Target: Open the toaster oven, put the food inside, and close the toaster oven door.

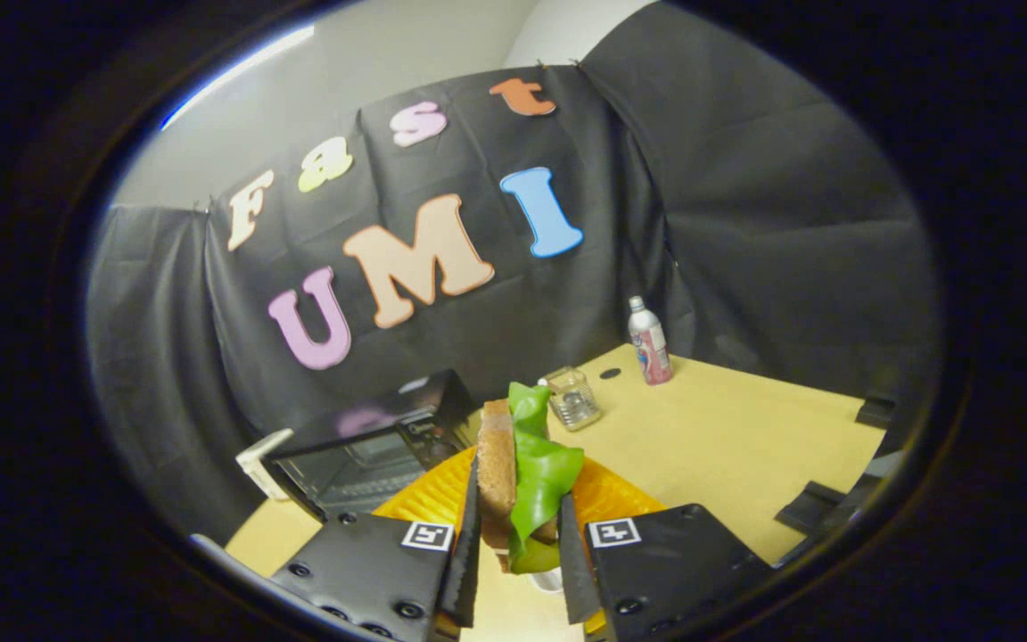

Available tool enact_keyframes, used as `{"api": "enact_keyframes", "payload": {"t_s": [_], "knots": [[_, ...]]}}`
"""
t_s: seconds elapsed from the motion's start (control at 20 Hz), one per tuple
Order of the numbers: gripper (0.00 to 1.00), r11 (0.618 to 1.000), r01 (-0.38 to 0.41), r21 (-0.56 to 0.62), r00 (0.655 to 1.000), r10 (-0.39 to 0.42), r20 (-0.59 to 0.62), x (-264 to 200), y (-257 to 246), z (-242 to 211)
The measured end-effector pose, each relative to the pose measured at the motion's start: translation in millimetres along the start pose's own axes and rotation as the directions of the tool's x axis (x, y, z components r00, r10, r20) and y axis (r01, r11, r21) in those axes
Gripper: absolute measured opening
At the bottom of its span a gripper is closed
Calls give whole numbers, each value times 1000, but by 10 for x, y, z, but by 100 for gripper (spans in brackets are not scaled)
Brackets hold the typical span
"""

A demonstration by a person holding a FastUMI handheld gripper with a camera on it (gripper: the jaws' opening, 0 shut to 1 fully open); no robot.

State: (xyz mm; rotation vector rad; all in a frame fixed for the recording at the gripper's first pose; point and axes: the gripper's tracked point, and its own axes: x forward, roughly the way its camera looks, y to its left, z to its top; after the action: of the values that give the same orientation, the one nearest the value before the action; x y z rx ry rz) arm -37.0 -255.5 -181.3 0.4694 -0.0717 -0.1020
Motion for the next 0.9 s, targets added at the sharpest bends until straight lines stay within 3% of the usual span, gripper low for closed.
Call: {"api": "enact_keyframes", "payload": {"t_s": [0.3,0.5,0.9], "knots": [[40,959,-38,280,999,46,-22,82,736,-443],[40,887,-63,458,996,83,-23,194,1070,-889],[40,732,-64,678,998,29,62,568,1330,-1365]]}}
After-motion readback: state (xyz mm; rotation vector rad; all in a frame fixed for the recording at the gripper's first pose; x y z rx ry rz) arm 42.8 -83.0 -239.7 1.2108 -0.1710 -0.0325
